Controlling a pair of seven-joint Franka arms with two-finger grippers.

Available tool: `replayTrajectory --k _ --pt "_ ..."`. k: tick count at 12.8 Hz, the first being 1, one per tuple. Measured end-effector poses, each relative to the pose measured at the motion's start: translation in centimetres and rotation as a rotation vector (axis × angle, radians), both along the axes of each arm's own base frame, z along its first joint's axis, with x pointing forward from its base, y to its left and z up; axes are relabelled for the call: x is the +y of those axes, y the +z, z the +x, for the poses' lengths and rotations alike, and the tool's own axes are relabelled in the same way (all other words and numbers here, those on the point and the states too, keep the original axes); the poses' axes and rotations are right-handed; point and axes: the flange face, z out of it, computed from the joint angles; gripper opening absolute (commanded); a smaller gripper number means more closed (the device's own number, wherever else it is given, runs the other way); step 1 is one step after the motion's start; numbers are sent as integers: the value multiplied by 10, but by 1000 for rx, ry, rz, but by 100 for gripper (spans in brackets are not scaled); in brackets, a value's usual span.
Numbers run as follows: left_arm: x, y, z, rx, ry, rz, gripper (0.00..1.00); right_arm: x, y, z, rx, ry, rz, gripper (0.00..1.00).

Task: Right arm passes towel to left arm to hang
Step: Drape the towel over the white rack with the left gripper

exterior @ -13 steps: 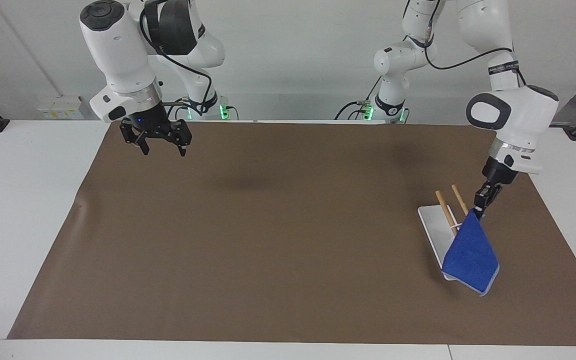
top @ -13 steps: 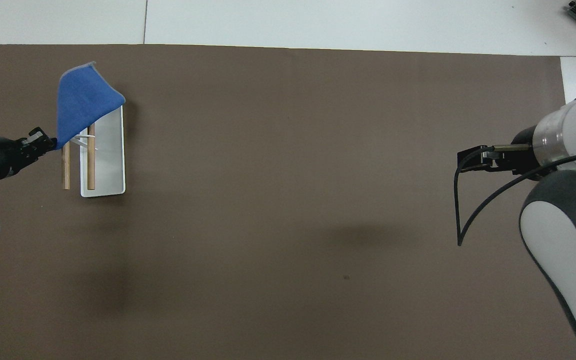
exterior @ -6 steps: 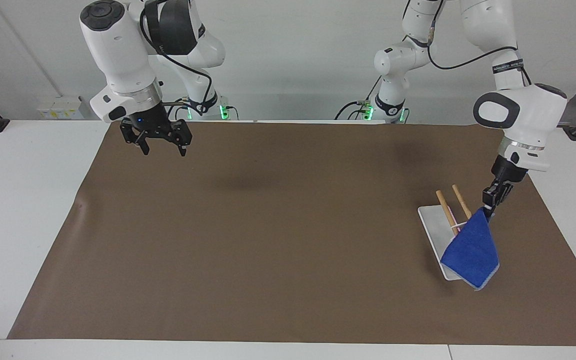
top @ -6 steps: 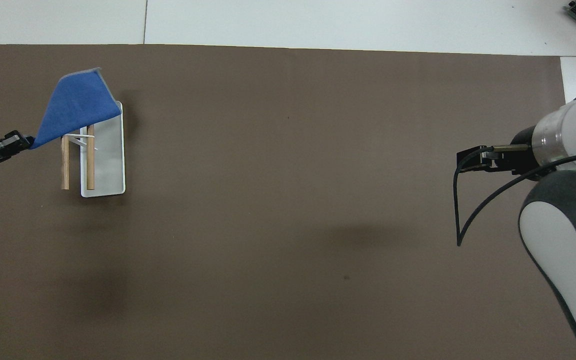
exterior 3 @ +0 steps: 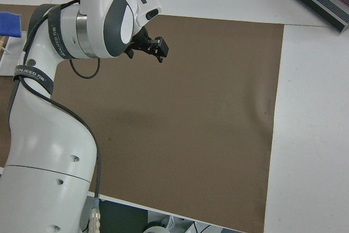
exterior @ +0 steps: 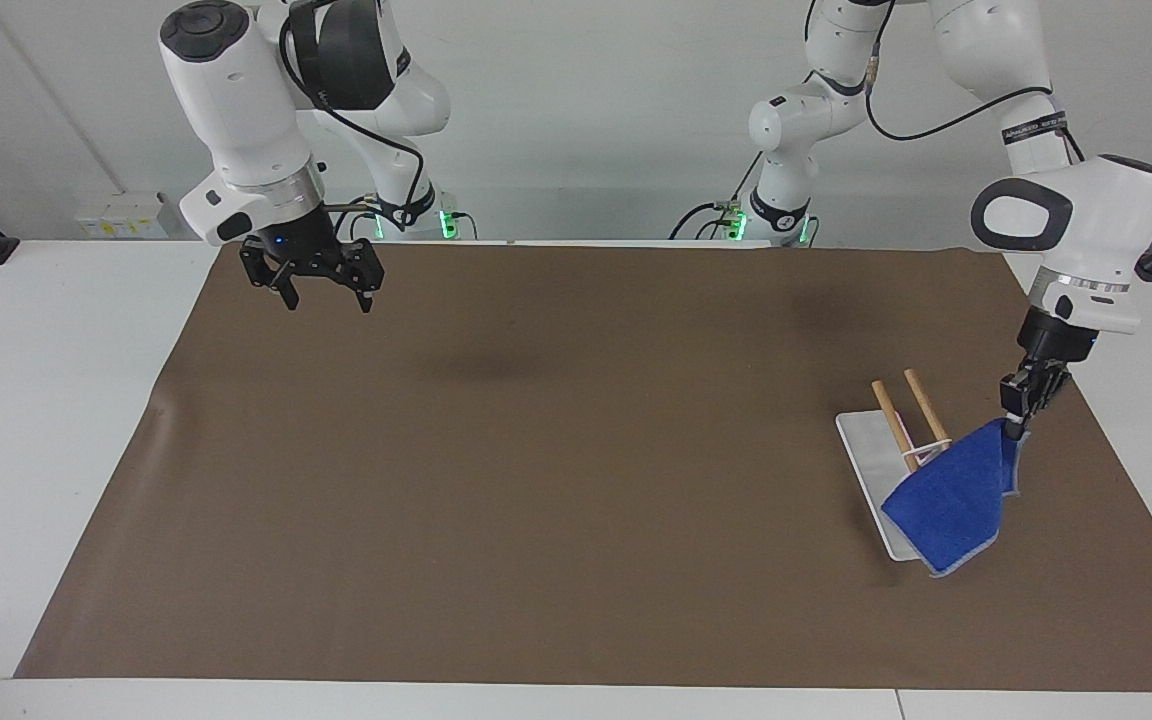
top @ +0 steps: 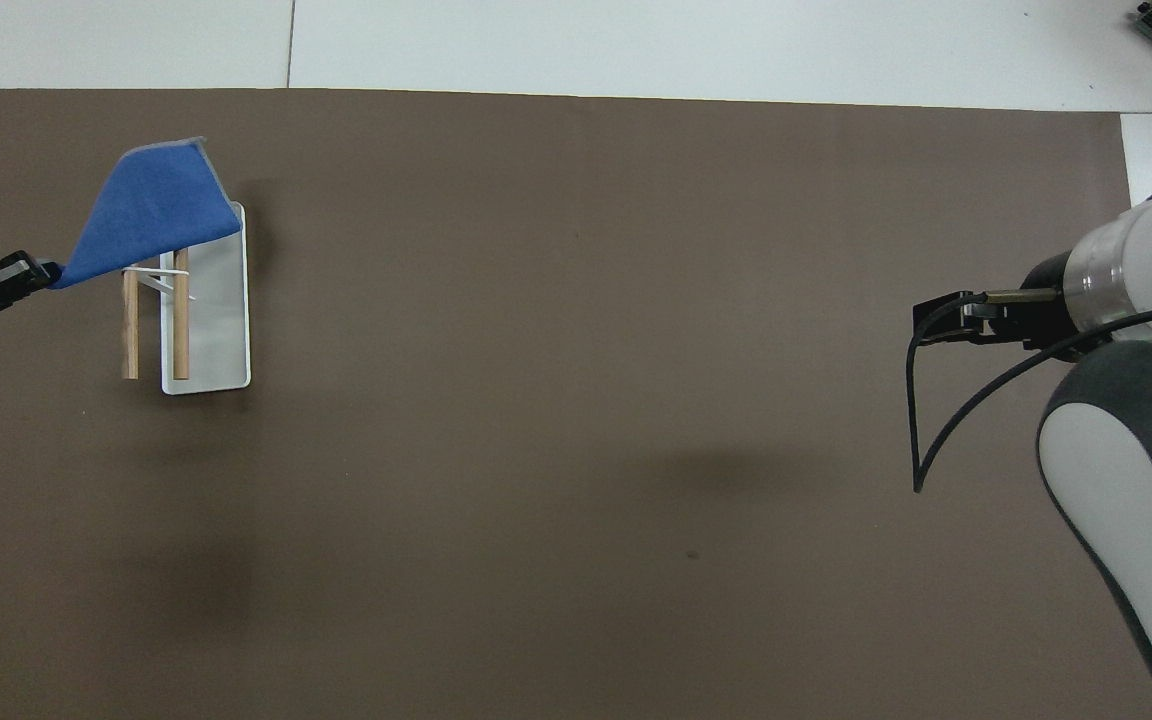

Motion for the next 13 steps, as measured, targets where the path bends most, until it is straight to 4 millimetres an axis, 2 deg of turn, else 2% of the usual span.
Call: replayTrajectory --k 4,7,9,10,11,13 --pt "2 4 10 -13 -7 -1 0 0 0 0 0 0 0 100" --pt "3 1 9 -5 -86 36 0 0 0 0 0 0 0 100" --pt "12 -1 7 1 -120 58 0 0 0 0 0 0 0 100" --pt "14 -1 6 1 -126 62 6 0 0 0 0 0 0 100" --pt "14 -1 6 1 -129 64 41 0 0 0 0 0 0 100" --pt "14 -2 6 3 -133 65 67 0 0 0 0 0 0 100"
